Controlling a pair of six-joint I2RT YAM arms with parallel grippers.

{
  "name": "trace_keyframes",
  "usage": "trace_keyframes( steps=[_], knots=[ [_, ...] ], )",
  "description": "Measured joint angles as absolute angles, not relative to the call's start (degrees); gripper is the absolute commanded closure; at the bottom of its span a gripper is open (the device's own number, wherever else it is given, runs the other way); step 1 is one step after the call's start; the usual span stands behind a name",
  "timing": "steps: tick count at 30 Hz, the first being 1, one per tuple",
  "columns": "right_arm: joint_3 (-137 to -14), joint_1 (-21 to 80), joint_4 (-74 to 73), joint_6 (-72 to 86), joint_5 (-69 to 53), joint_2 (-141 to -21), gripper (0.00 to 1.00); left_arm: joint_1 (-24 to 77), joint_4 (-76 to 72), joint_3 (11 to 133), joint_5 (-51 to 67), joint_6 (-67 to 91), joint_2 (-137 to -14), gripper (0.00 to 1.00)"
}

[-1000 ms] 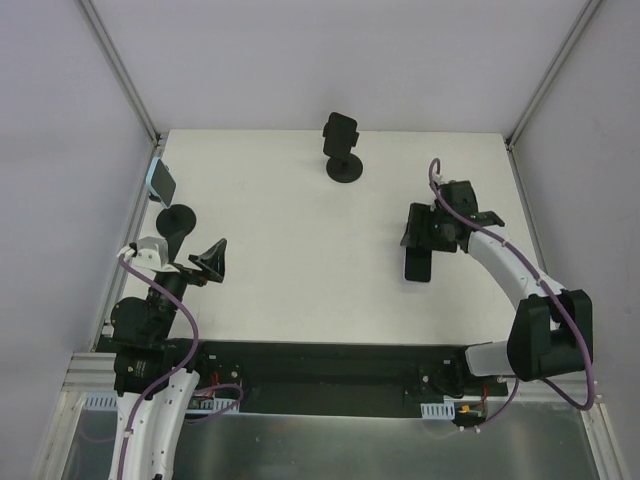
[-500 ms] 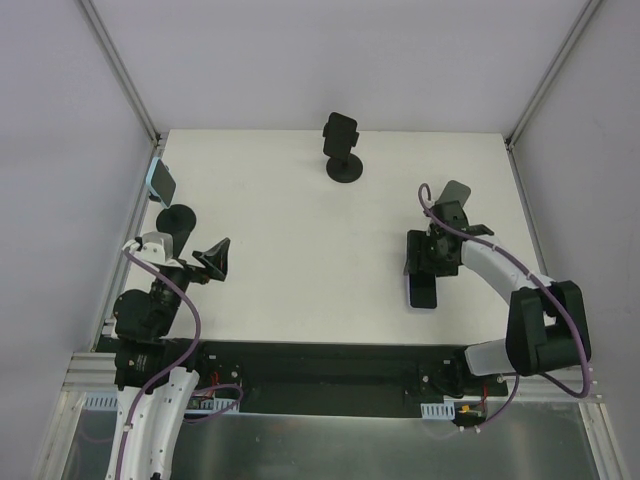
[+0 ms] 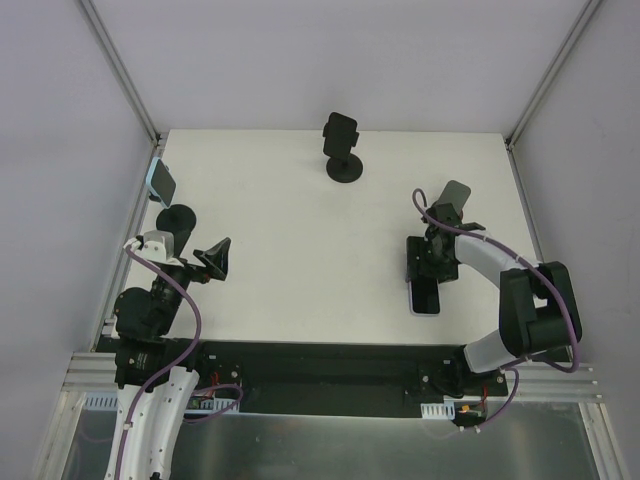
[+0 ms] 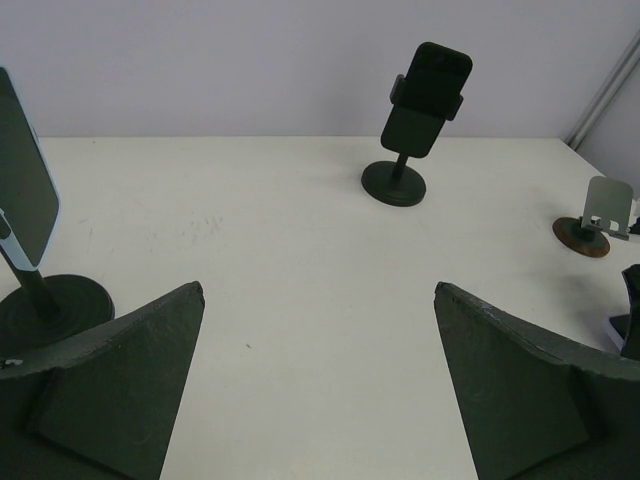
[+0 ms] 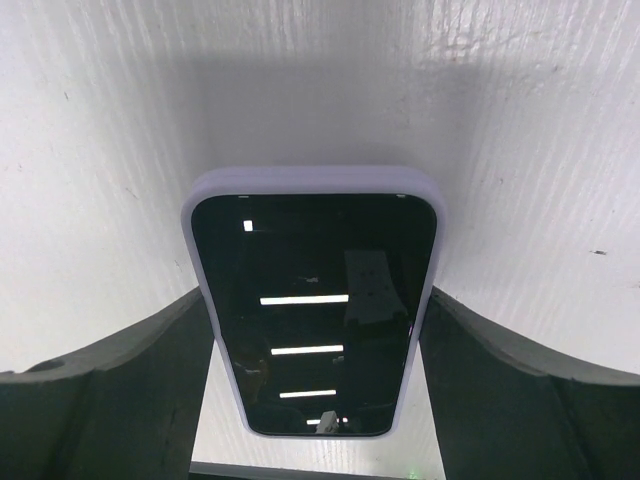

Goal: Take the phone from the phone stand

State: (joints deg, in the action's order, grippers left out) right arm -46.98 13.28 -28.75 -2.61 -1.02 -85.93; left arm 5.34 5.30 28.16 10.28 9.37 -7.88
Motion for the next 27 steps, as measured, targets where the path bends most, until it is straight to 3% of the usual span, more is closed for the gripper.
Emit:
trace_keyframes(
  steps=[27],
  knots=[
    [-48.6, 14.9, -30.35, -3.03, 1.23, -87.83, 0.32, 5.72, 5.32, 28.25, 10.31, 9.37, -7.88, 0.02]
  ],
)
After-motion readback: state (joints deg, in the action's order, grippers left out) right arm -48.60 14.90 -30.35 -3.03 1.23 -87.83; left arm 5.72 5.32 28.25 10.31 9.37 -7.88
